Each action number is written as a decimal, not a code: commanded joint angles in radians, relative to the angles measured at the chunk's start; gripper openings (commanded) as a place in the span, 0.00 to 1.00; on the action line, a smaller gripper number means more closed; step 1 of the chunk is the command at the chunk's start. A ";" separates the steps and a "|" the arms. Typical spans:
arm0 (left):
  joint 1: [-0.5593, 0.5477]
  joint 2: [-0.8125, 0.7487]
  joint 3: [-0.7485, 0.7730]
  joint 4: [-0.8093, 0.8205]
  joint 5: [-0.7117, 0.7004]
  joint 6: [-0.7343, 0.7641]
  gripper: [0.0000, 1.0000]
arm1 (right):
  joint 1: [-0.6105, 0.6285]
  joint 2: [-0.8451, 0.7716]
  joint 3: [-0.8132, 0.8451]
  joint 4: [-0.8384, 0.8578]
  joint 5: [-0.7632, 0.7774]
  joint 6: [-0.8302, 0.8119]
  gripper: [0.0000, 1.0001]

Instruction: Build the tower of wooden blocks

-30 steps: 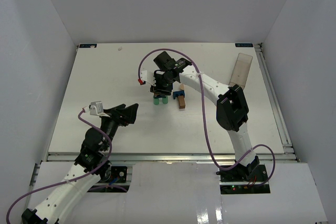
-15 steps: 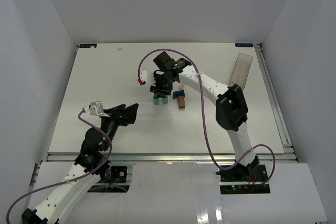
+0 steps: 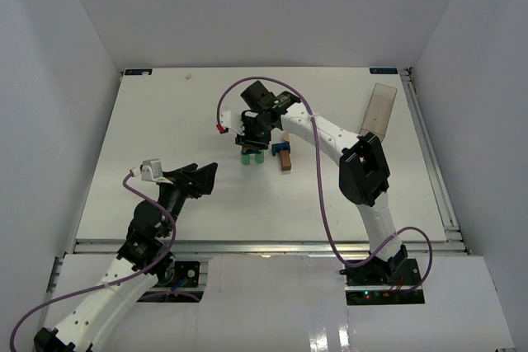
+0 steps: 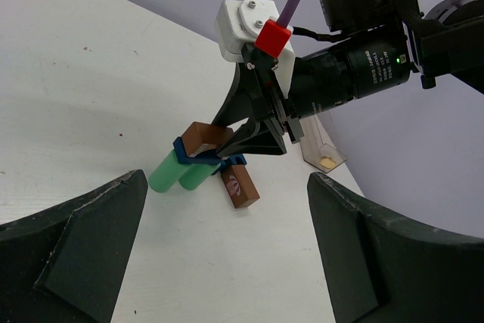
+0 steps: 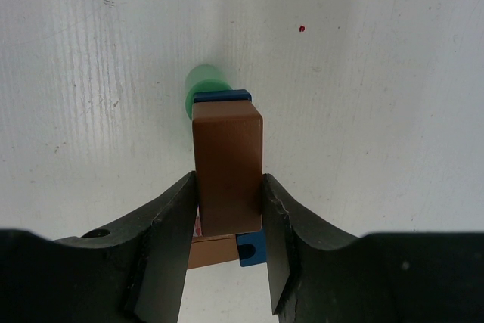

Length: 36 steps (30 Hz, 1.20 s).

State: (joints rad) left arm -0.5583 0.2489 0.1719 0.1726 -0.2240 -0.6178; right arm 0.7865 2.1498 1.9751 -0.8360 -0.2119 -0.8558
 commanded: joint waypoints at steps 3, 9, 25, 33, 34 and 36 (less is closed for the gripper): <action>0.001 0.010 0.003 0.007 0.012 0.003 0.98 | 0.006 0.010 0.045 0.021 -0.007 -0.006 0.44; 0.001 0.009 0.003 0.007 0.012 0.003 0.98 | 0.008 0.009 0.048 0.024 -0.004 -0.009 0.44; 0.000 0.008 0.002 0.006 0.011 0.003 0.98 | 0.011 -0.021 0.038 0.038 0.009 -0.011 0.63; 0.001 0.006 0.000 0.002 0.006 0.003 0.98 | 0.011 -0.104 -0.009 0.049 0.003 0.012 0.64; 0.000 0.006 0.000 0.002 0.005 0.004 0.98 | 0.011 -0.123 -0.016 0.050 0.003 0.022 0.64; 0.000 0.010 -0.005 0.008 0.000 0.007 0.98 | 0.011 -0.151 -0.049 0.058 0.001 0.040 0.64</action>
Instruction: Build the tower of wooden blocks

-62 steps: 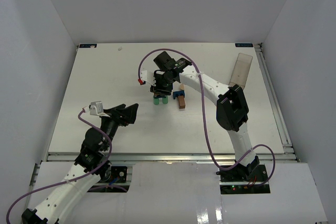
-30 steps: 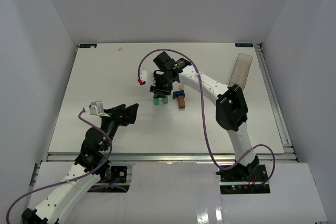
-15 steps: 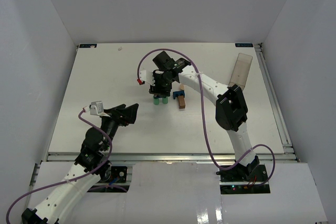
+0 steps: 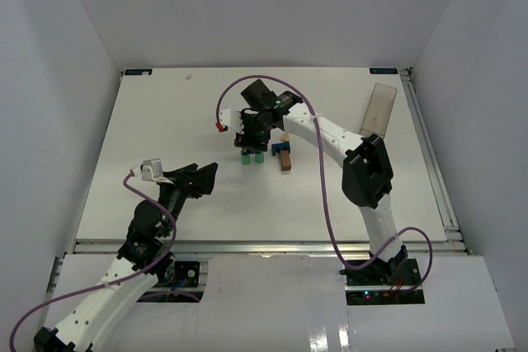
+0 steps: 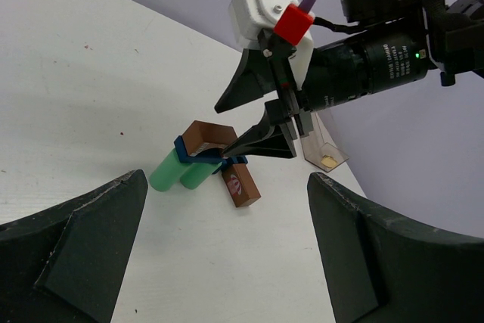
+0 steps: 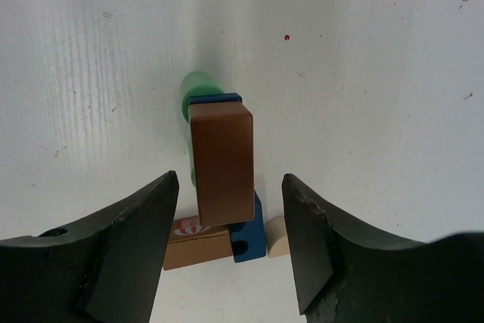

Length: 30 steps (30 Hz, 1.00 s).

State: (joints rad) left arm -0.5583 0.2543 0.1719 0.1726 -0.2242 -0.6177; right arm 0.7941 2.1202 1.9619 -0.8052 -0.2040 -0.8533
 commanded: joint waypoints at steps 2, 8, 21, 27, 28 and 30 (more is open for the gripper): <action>0.001 0.016 -0.006 0.014 -0.003 0.009 0.98 | 0.002 -0.192 -0.084 0.057 -0.016 0.094 0.64; 0.001 0.038 -0.005 0.014 -0.016 0.015 0.98 | -0.007 -0.334 -0.278 0.216 0.061 0.299 0.63; 0.000 0.056 -0.005 0.018 -0.015 0.019 0.98 | -0.060 -0.271 -0.387 0.378 0.348 0.659 0.63; 0.001 0.069 -0.002 0.024 -0.011 0.021 0.98 | -0.077 -0.225 -0.362 0.414 0.323 0.679 0.62; 0.001 0.069 -0.002 0.024 -0.010 0.021 0.98 | -0.080 -0.221 -0.361 0.420 0.318 0.682 0.62; 0.001 0.068 -0.002 0.024 -0.009 0.021 0.98 | -0.082 -0.212 -0.358 0.427 0.310 0.687 0.62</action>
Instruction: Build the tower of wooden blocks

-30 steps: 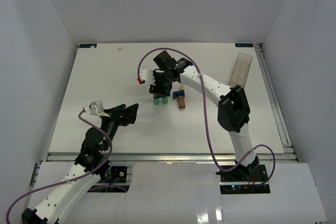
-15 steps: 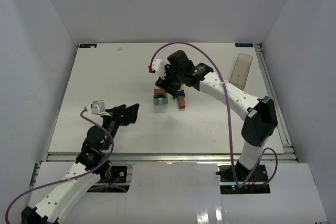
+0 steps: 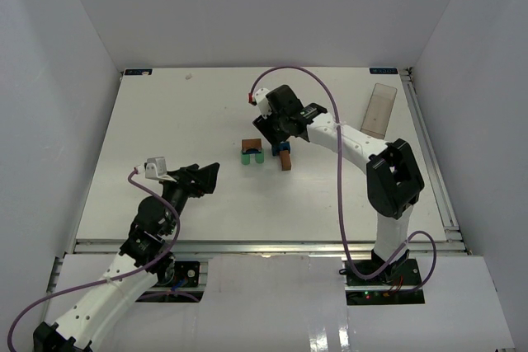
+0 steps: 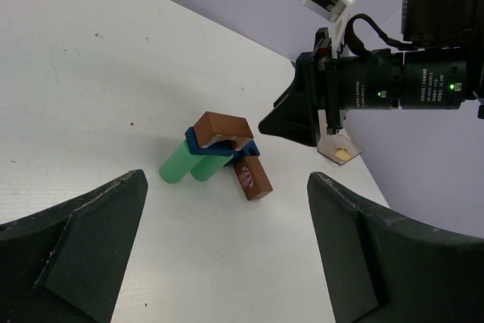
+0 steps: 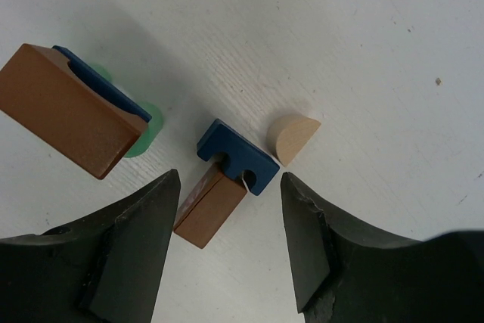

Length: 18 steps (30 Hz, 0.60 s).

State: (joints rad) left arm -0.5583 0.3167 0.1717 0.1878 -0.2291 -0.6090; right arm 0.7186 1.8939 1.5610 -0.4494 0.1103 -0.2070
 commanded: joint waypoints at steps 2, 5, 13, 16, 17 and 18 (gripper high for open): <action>0.000 0.004 -0.001 0.011 -0.003 0.012 0.98 | -0.008 0.024 0.050 0.072 -0.014 0.044 0.62; 0.001 0.006 -0.001 0.012 0.000 0.012 0.98 | -0.008 0.031 0.054 0.074 -0.027 0.051 0.62; 0.000 0.002 -0.001 0.010 0.002 0.011 0.98 | -0.008 0.034 0.061 0.100 -0.057 0.068 0.61; 0.001 0.000 -0.001 0.010 0.002 0.011 0.98 | -0.008 0.039 0.071 0.101 -0.064 0.069 0.61; 0.000 0.000 -0.001 0.010 0.003 0.011 0.98 | -0.008 0.041 0.074 0.100 -0.065 0.070 0.61; 0.001 0.001 -0.001 0.011 0.004 0.011 0.98 | -0.008 0.043 0.078 0.100 -0.066 0.071 0.61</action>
State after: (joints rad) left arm -0.5583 0.3191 0.1716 0.1883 -0.2283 -0.6092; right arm 0.7136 1.9296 1.5854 -0.3906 0.0628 -0.1551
